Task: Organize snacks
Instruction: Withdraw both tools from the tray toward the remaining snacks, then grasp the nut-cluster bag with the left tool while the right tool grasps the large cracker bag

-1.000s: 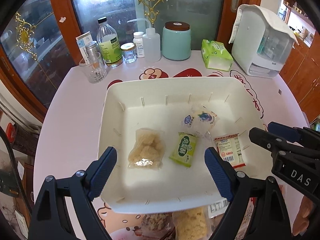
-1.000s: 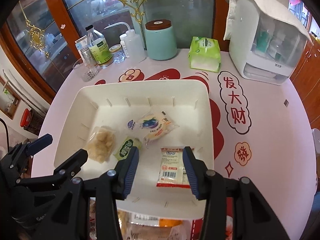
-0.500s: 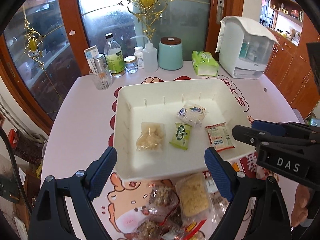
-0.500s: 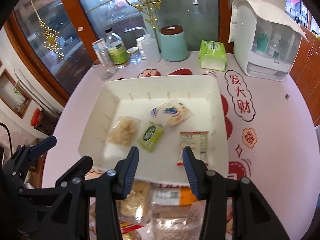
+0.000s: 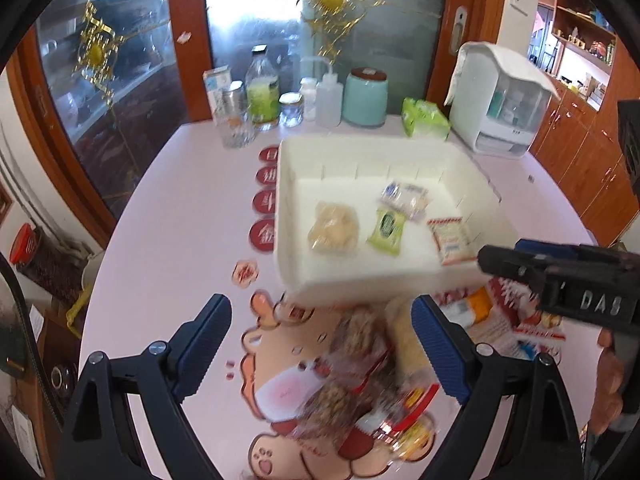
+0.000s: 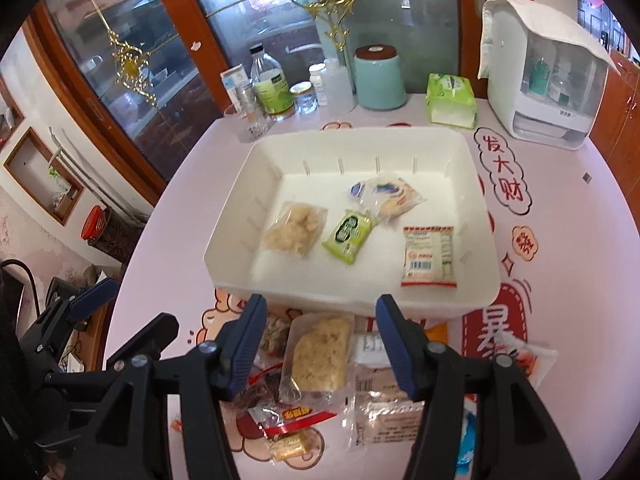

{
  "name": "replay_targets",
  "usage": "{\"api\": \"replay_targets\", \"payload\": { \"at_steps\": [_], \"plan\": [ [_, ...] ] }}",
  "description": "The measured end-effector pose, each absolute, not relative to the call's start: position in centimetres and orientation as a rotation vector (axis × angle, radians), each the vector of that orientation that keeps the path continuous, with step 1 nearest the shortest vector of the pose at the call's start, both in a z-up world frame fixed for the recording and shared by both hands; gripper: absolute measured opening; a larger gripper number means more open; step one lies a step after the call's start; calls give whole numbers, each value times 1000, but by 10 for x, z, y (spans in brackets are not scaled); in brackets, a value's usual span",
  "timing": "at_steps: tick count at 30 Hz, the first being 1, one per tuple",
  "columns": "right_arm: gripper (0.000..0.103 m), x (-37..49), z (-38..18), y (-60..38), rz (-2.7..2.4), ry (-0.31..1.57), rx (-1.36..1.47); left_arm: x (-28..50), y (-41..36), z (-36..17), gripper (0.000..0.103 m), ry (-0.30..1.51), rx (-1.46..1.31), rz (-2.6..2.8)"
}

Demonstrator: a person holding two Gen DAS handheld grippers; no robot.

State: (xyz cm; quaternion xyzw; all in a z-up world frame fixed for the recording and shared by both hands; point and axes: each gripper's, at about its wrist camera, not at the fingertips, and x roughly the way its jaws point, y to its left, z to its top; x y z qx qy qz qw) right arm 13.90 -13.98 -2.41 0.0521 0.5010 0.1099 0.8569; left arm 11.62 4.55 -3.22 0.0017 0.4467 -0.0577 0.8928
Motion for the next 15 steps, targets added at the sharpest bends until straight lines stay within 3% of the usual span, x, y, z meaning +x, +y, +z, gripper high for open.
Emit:
{"api": "replay_targets", "payload": {
  "at_steps": [15],
  "plan": [
    [62,151,-112,-127,206,1265,113,88,68,-132,91,1132,-2,-135]
  ]
}}
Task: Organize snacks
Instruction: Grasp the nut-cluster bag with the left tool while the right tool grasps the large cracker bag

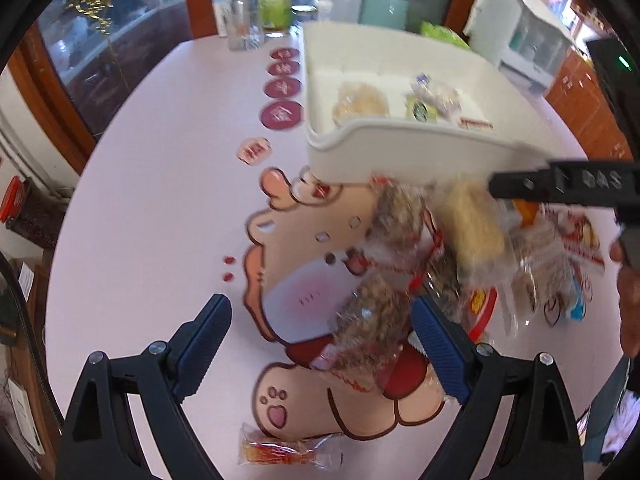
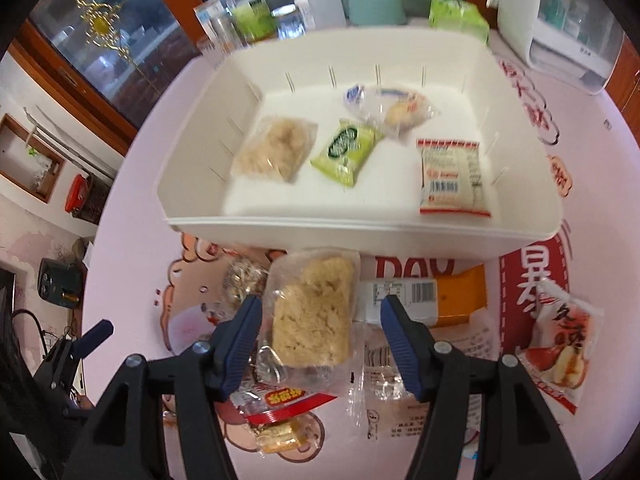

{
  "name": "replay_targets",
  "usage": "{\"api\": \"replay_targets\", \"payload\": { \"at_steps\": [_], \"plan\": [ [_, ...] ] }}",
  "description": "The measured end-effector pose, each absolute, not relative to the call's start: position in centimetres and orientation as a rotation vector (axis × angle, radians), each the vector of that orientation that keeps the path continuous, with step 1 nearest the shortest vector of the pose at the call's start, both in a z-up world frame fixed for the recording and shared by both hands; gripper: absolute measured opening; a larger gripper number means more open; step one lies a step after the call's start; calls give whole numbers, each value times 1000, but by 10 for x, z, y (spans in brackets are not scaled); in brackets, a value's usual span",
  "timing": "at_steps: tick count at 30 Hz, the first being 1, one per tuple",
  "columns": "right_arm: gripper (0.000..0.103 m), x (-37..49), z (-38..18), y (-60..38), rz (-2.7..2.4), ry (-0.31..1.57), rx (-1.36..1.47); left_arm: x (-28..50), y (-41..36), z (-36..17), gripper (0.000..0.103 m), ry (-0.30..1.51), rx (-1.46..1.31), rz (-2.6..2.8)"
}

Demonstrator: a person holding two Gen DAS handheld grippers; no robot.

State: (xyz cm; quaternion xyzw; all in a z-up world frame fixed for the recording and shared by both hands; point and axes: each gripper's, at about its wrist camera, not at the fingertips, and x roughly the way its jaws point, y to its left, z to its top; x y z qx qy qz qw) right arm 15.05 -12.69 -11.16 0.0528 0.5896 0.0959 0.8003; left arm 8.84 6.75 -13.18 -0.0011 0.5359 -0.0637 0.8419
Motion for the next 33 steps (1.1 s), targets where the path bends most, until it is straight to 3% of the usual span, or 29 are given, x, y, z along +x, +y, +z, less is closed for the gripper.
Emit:
{"api": "replay_targets", "payload": {
  "at_steps": [17,23,25,33],
  "plan": [
    [64,166,-164,-94,225,1372,1,100,52,-183,87,1253,-33,-136],
    [61,161,-167,-82,224,1348,-69,99,47,-189,58,1257,-54,-126],
    [58,160,-166,-82,213,1338,-75,95,44,-188,43,1247,-55,-125],
    [57,143,-160,-83,208,1296,-108,88,41,-190,41,1249,-89,-116]
  ]
}}
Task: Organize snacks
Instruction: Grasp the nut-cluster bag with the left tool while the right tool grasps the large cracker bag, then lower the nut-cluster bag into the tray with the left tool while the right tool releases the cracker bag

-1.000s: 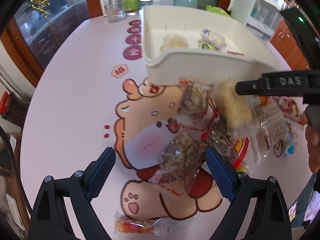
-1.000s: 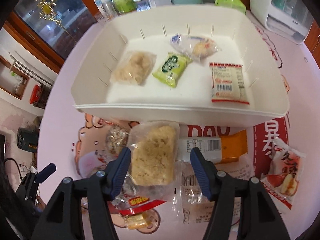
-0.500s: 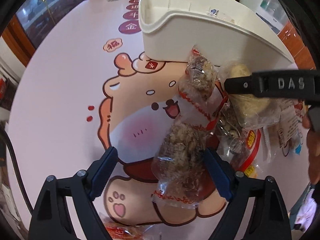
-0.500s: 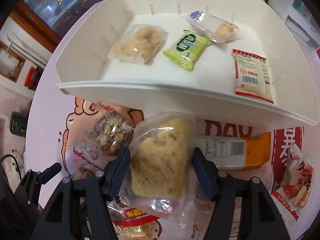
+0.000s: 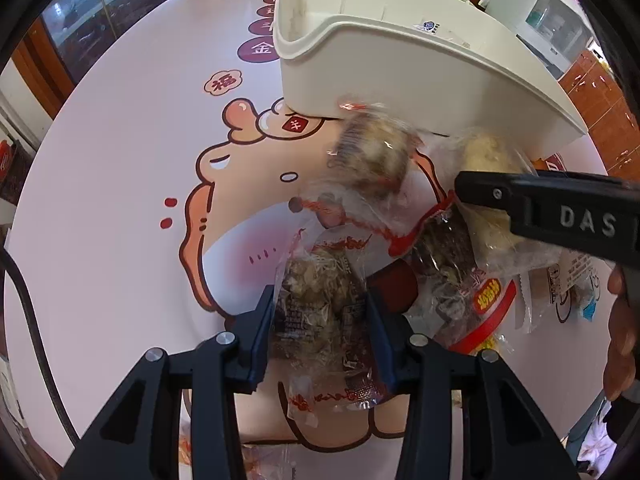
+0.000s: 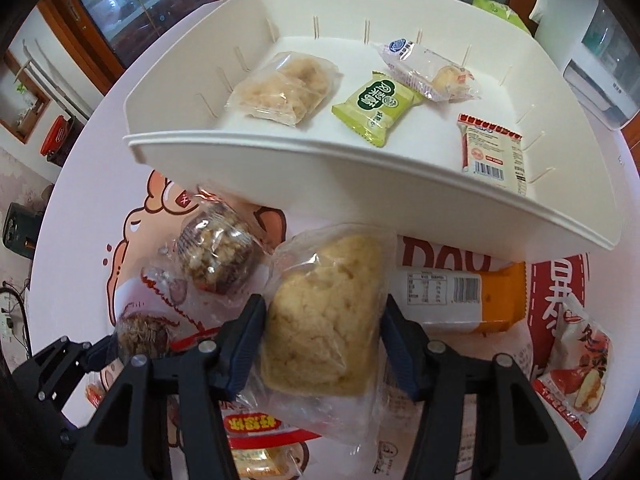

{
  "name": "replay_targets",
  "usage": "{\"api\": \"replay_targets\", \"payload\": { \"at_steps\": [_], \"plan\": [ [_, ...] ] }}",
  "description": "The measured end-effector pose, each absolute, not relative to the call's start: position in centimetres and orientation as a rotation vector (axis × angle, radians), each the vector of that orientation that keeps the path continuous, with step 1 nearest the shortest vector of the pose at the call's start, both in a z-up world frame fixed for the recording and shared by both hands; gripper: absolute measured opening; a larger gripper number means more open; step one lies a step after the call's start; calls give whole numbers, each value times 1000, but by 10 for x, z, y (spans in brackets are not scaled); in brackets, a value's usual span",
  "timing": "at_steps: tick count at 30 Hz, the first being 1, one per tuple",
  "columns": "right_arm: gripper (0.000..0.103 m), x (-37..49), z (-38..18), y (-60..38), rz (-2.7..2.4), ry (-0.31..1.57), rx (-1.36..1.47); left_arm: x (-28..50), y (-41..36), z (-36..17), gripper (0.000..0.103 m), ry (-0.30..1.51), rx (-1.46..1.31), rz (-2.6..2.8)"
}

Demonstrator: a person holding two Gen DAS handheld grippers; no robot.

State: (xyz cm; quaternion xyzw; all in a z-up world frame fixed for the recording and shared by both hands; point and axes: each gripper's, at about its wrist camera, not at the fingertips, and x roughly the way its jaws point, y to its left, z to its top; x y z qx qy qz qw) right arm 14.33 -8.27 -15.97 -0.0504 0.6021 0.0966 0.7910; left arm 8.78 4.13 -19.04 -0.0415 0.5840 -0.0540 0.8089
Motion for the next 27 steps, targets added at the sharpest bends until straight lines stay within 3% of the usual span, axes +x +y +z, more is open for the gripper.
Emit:
{"api": "replay_targets", "payload": {
  "at_steps": [9,27],
  "plan": [
    [57,120,-138,-93,231,1248,-101,85,39,-164,41,1216,-99,-113],
    [57,134,-33,-137,248,1037,70,135,28,-36,42,973,-1,-136]
  ]
}}
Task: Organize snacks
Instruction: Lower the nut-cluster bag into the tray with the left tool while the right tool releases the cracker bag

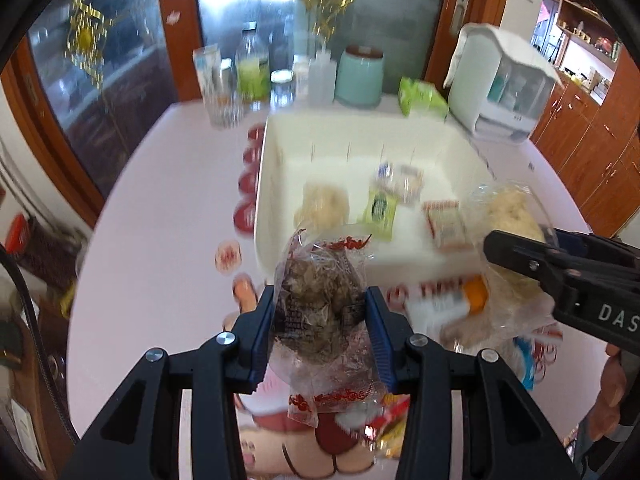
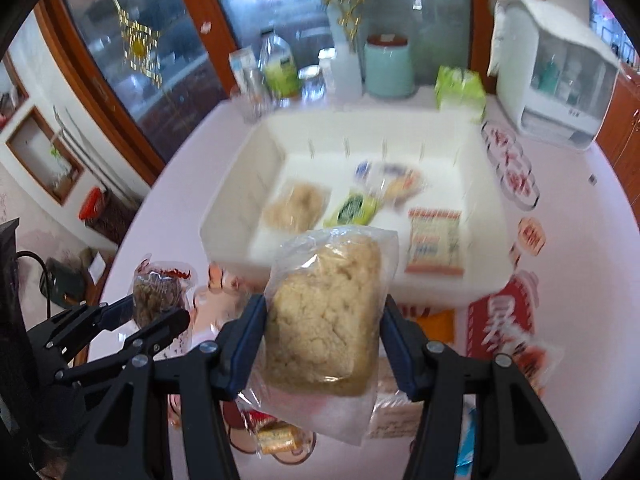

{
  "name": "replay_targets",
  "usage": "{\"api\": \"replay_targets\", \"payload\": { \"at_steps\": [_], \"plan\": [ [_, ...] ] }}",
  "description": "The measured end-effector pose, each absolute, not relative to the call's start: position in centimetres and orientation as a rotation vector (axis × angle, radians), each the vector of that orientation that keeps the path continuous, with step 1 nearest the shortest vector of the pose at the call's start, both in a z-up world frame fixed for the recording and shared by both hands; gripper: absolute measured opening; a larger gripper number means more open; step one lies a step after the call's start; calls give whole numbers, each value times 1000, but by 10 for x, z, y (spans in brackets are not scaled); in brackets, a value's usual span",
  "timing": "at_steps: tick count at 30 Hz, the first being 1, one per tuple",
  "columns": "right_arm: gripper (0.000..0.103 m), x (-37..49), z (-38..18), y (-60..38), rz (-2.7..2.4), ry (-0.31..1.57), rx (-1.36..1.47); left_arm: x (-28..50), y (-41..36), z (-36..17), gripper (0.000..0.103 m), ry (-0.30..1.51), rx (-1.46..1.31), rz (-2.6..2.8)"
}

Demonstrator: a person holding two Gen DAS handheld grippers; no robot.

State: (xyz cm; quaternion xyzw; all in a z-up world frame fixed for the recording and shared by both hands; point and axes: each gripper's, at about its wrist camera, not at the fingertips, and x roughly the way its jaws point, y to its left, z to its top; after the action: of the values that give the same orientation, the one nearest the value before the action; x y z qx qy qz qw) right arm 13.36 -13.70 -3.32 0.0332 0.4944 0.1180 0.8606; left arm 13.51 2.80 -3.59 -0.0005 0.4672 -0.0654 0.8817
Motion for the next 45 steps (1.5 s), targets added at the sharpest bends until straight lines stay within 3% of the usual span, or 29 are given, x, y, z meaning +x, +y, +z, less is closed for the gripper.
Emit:
{"api": "replay_targets", "payload": {
  "at_steps": [11,19,37,38,39,40,41,42,45],
  "plan": [
    [57,190,43,-174,162,848,73,209,-1,39,42,823,52,-120],
    [57,233,68,-189,102,767,87,264,-22,46,42,830,55,-111],
    [57,295,-30,-195,57,1010,94,327,-45,-57,43,1071,53,-95],
    [57,297,-33,-194,60,1018,97,329,-45,-61,45,1077,54,-97],
    [57,299,-36,-194,64,1030,98,330,-45,-62,59,1083,54,-100],
    [58,301,-38,-194,65,1040,99,331,-45,-65,80,1092,53,-103],
    [58,302,-42,-194,66,1049,100,332,-45,-66,88,1090,54,-97],
    [58,303,-44,-194,65,1054,99,333,-45,-66,93,1085,55,-92],
    [59,305,-50,-194,58,1069,95,335,-44,-71,93,1098,55,-96]
  ]
}}
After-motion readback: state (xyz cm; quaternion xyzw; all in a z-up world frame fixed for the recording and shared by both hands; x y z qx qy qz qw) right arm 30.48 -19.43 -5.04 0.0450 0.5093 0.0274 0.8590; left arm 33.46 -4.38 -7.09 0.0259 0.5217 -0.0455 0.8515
